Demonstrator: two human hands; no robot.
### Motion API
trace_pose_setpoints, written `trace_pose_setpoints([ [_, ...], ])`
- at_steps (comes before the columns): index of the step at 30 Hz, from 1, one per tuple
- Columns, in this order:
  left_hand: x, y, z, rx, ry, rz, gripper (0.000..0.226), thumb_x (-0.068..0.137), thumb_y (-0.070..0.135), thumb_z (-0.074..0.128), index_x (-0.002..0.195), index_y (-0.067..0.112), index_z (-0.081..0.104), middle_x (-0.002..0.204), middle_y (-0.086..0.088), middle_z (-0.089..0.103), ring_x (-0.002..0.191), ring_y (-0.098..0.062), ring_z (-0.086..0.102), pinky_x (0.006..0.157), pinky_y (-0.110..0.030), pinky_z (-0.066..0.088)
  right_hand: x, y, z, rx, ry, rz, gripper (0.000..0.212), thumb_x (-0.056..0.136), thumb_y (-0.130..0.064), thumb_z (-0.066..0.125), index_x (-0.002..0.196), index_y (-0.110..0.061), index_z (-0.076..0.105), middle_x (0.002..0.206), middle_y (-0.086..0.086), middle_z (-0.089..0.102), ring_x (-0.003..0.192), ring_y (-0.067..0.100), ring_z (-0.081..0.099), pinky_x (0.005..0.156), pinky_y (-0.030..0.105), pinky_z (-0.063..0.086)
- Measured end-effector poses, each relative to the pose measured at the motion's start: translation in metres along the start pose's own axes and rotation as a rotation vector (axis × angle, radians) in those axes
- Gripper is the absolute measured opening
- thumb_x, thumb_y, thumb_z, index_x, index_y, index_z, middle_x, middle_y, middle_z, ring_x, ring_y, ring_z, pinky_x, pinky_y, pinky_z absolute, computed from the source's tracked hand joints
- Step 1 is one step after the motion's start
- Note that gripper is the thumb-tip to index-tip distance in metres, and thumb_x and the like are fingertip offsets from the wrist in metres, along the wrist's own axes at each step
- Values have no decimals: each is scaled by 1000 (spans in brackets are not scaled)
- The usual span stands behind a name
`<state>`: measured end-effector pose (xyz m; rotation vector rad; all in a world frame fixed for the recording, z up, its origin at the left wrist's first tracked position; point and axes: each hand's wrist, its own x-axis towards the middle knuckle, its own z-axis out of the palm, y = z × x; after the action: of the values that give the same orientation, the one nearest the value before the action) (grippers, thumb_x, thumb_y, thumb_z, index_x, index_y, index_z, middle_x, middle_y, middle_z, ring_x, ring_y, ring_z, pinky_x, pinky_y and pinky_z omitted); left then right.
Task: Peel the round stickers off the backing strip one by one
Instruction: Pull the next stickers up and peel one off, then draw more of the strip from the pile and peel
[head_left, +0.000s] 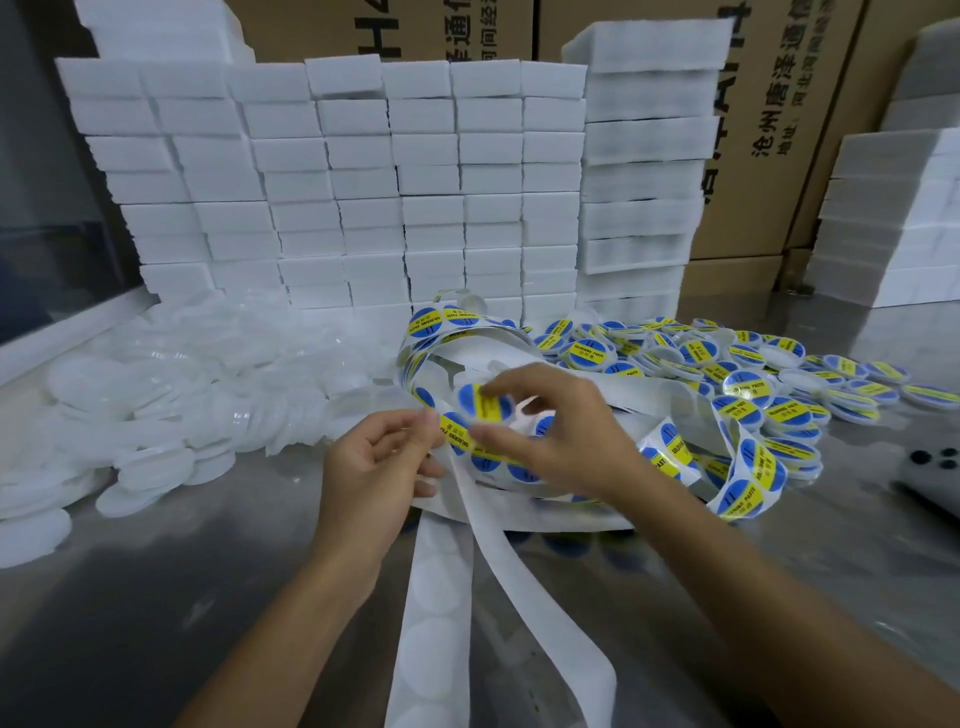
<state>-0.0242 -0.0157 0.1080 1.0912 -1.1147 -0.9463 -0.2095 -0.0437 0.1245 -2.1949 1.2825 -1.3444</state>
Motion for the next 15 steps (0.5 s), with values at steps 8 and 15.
trace_pose_setpoints([
  [8, 1, -19, 4, 335, 61, 127, 27, 74, 34, 81, 85, 26, 57, 89, 6, 66, 66, 0, 63, 66, -26, 54, 67, 83, -65, -407, 261, 418, 28, 85, -37, 71, 97, -13, 69, 101, 7, 67, 82, 20, 62, 67, 30, 45],
  [15, -4, -23, 2, 683, -149, 440, 12, 82, 19, 76, 87, 30, 74, 116, 12, 61, 94, -8, 63, 72, -31, 53, 85, 124, -74, -627, 202, 561, 27, 90, -34, 66, 98, -8, 67, 103, 13, 65, 88, 31, 63, 72, 36, 51],
])
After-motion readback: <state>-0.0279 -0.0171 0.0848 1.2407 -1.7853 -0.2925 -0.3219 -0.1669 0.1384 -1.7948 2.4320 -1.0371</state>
